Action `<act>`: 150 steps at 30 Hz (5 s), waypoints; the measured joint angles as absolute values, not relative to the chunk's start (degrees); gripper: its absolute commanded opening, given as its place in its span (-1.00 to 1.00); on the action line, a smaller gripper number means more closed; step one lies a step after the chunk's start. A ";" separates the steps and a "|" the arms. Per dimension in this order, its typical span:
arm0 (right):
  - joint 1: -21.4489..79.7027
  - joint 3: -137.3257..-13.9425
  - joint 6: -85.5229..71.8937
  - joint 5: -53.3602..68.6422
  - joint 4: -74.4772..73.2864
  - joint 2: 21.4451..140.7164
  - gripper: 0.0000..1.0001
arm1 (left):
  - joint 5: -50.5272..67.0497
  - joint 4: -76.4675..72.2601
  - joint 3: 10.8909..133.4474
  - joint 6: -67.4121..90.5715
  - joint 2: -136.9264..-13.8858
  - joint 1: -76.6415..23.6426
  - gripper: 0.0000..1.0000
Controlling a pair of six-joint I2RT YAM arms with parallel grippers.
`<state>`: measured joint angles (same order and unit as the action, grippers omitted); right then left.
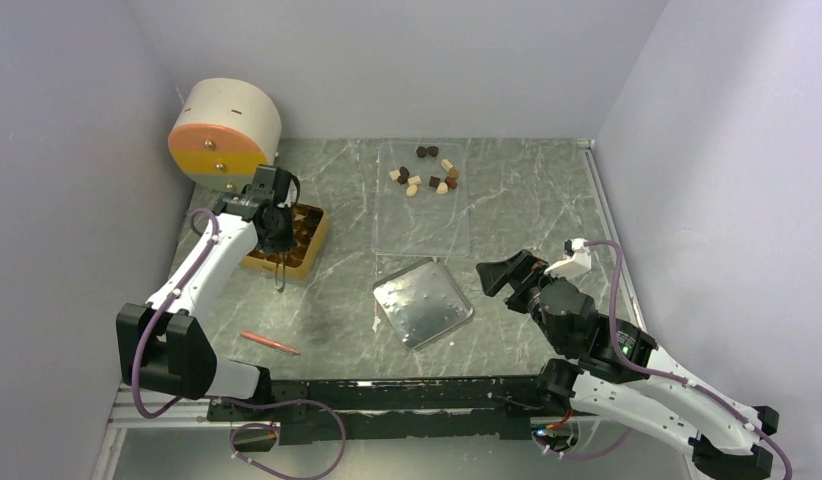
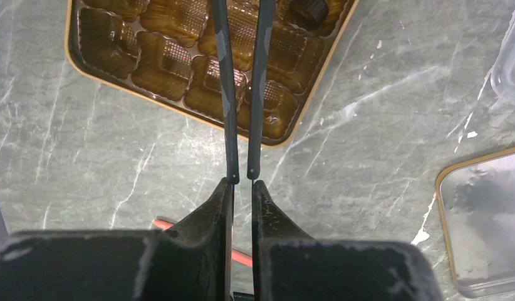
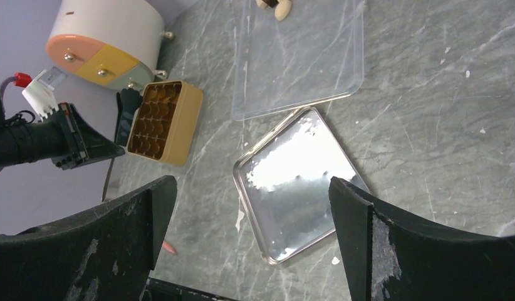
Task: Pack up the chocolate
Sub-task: Place the fake chocolate in the packing box, then adjust the clamp.
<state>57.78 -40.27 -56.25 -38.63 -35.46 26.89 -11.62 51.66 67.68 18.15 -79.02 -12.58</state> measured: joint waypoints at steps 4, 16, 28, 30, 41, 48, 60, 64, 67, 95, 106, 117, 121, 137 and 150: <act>57.78 -40.27 -56.27 -38.50 -35.46 26.94 0.95 | -11.40 51.70 67.68 18.11 -79.24 -12.03 -0.71; 57.78 -40.27 -56.14 -38.48 -34.50 26.63 0.94 | -9.54 51.90 66.39 18.13 -79.99 -11.75 -0.65; 57.78 -40.27 -56.14 -38.50 -34.48 25.78 0.94 | -9.32 51.81 66.19 18.20 -81.38 -11.75 -0.56; 57.78 -40.27 -56.12 -38.50 -34.48 25.78 0.94 | -9.28 51.77 65.93 18.20 -81.38 -11.75 -0.53; 57.78 -40.27 -56.07 -38.50 -34.44 25.80 0.94 | -9.04 51.90 65.84 18.22 -82.13 -11.75 -0.34; 57.78 -40.27 -55.90 -38.48 -34.30 26.22 0.94 | -8.88 52.25 65.91 18.17 -82.13 -11.75 -0.28; 57.78 -40.27 -55.86 -37.60 -33.23 27.55 0.94 | -8.86 53.45 67.70 18.13 -82.13 -11.75 -0.26; 57.78 -40.34 -55.86 -36.95 -32.69 28.36 0.94 | -8.32 53.95 69.47 18.11 -82.11 -11.75 -0.27; 57.78 -40.60 -55.61 -36.47 -31.86 29.58 0.94 | -6.79 54.15 71.59 17.78 -81.60 -11.70 -0.29; 57.78 -55.16 -54.22 -20.40 -8.71 60.66 -1.00 | 16.40 47.94 74.48 15.70 -69.69 -21.65 -0.29; 57.78 -62.50 -49.52 -19.14 -1.21 71.46 -1.00 | 21.82 46.85 73.58 13.74 -69.69 -25.76 -0.28; 56.93 -70.59 -44.86 -19.38 1.02 82.17 -1.00 | 25.63 46.57 73.34 11.18 -69.67 -26.02 -0.34; 55.81 -70.57 -44.10 -18.83 -0.05 84.01 -1.00 | 25.43 46.57 73.38 11.22 -69.60 -26.09 -0.38; 53.45 -62.59 -46.54 -17.87 1.39 83.26 -1.00 | 23.77 48.07 77.47 11.73 -70.74 -26.30 -0.39; 49.84 -58.65 -29.76 -14.24 0.16 72.60 0.50 | 21.37 47.00 77.49 11.64 -71.48 -26.33 -0.38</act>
